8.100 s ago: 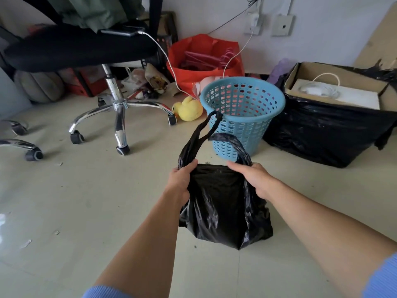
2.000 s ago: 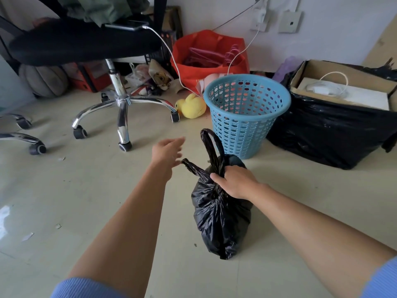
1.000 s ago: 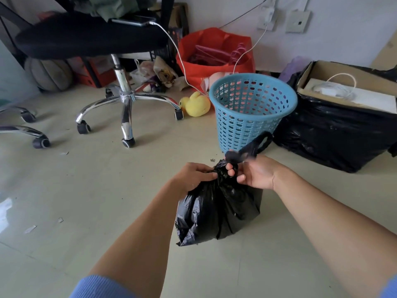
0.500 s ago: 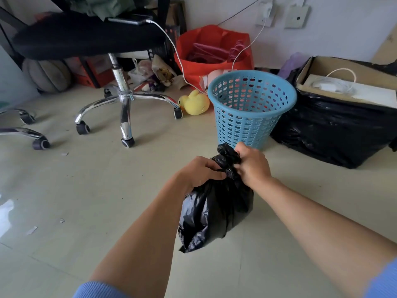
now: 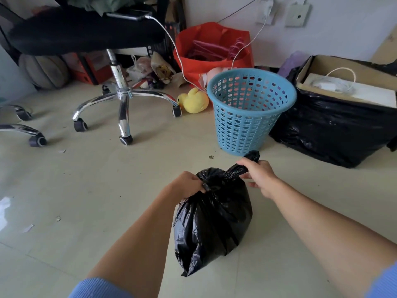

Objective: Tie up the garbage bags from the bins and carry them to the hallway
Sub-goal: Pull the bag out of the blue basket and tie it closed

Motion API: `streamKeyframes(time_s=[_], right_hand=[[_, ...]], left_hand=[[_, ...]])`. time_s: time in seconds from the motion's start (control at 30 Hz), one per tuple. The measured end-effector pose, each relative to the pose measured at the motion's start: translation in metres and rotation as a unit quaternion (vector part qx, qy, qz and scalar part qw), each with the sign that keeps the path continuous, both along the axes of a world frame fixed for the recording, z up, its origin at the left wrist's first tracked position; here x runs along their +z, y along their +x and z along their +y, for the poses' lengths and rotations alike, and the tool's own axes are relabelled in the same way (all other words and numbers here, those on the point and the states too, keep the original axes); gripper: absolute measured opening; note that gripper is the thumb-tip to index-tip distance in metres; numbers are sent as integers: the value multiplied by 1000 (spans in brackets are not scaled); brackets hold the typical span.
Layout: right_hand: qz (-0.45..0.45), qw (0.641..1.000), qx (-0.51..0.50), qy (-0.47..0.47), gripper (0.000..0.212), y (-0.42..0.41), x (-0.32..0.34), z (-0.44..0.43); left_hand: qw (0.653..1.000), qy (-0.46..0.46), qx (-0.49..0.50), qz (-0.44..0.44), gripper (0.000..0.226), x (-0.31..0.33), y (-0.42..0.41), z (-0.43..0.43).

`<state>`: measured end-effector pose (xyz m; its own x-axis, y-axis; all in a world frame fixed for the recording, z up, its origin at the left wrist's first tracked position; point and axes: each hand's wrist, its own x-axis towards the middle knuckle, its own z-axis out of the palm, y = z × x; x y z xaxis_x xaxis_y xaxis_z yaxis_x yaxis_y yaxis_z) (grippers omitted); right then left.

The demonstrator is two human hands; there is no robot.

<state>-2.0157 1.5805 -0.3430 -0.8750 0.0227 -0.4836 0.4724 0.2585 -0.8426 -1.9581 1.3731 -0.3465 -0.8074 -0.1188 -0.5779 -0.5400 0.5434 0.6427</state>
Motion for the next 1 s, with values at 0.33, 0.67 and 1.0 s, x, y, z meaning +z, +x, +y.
streamKeyframes(time_s=[0.33,0.67,1.0], right_hand=[[-34,998,-47,-38,15,-2,-10,13],[-35,999,-3,-34,9,2,-9,13],[-4,993,-83,-82,13,-13,9,14]], left_hand=[[992,-13,-24,120,27,-5,-25,42],[944,-239,-105,200,19,-13,-14,48],[980,76,96,157,11,27,-27,42]])
